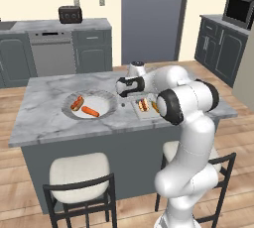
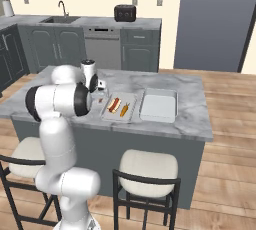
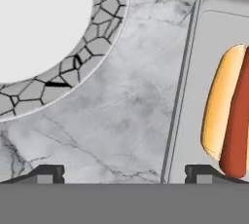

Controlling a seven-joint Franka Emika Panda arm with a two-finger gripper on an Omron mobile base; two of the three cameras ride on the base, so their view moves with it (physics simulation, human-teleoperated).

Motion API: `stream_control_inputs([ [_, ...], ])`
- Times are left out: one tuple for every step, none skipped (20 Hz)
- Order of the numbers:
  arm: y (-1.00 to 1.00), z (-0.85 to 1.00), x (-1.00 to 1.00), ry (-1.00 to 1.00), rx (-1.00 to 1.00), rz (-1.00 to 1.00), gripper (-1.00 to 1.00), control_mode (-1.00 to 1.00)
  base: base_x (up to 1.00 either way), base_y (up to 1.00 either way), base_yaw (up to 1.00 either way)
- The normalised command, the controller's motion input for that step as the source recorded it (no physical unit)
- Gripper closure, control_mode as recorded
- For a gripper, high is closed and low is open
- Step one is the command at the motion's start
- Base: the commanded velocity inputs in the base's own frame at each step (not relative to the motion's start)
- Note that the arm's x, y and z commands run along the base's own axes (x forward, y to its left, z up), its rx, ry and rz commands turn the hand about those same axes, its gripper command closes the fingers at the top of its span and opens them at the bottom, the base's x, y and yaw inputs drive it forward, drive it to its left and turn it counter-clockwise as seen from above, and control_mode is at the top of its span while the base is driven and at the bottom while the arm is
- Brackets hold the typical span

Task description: Place one cooked food and one vegetable from the large plate to each tupperware container.

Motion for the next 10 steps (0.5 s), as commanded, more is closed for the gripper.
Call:
stream_control_inputs([
  [0.94, 0.33, 0.11, -0.27, 0.00, 0.66, -1.00, -1.00, 0.00, 0.00, 0.00],
  [0.91, 0.36, 0.18, -0.31, 0.00, 0.64, -1.00, -1.00, 0.00, 0.00, 0.00],
  [0.88, 0.34, 0.15, -0.35, 0.00, 0.65, -1.00, -1.00, 0.00, 0.00, 0.00],
  [0.84, 0.34, 0.09, -0.30, 0.00, 0.60, -1.00, -1.00, 0.00, 0.00, 0.00],
  [0.79, 0.38, 0.20, -0.21, 0.00, 0.61, -1.00, -1.00, 0.00, 0.00, 0.00],
  [0.71, 0.36, 0.24, -0.11, 0.00, 0.53, -1.00, -1.00, 0.00, 0.00, 0.00],
  [0.74, 0.19, 0.41, 0.00, 0.00, 0.53, -1.00, -1.00, 0.00, 0.00, 0.00],
  [0.71, 0.15, 0.44, 0.00, 0.00, 0.47, -1.00, -1.00, 0.00, 0.00, 0.00],
  [0.87, 0.09, 0.30, 0.03, 0.00, 0.39, -1.00, -1.00, 0.00, 0.00, 0.00],
  [1.00, 0.04, 0.00, 0.05, 0.00, 0.23, -1.00, -1.00, 0.00, 0.00, 0.00],
])
